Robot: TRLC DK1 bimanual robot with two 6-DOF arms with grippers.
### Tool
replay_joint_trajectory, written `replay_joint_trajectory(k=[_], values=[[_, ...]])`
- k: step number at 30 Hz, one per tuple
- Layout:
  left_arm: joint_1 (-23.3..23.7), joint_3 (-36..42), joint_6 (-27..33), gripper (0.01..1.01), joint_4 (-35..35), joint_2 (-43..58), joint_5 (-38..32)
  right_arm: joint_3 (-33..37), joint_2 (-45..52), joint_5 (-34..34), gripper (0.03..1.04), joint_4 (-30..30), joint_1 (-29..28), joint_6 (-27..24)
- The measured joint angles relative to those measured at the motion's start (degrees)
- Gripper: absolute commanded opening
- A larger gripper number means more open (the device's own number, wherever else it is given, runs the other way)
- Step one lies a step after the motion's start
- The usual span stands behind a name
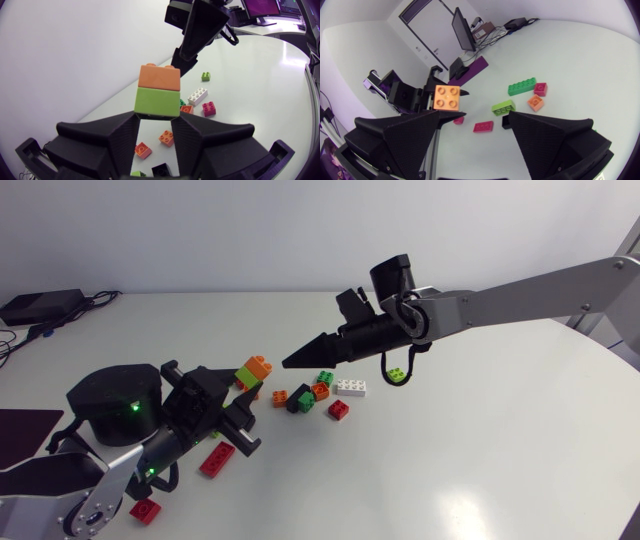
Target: Disassemble duplo
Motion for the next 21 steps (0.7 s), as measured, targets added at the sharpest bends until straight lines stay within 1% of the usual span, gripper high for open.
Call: replay_joint_trajectory(k=[3,7,13,14,17,21], values=[[-0.1,0.0,0.0,0.249,0.0,0.3,0.3,0.0,0.0,-1.5,0.99,0.1,0.9,0.1],[-0.4,0.0,0.0,0.249,-0.2,0.8,1.7,0.0,0.0,-1.7,1.00,0.2,1.7,0.1],[-1.5,0.0,0.5,0.251,-1.1,2.1,1.7,0.0,0.0,-3.2,0.99,0.2,2.4,0.3],[-1.8,0.0,0.7,0.251,-1.4,2.7,1.7,0.0,0.0,-3.4,0.99,0.2,2.4,0.3],[-2.3,0.0,0.9,0.251,-1.9,3.9,2.0,0.0,0.0,-3.5,0.93,0.2,3.1,0.3],[-2.6,0.0,1.0,0.251,-2.1,4.2,2.0,0.0,0.9,-3.6,0.93,0.2,4.1,0.5]])
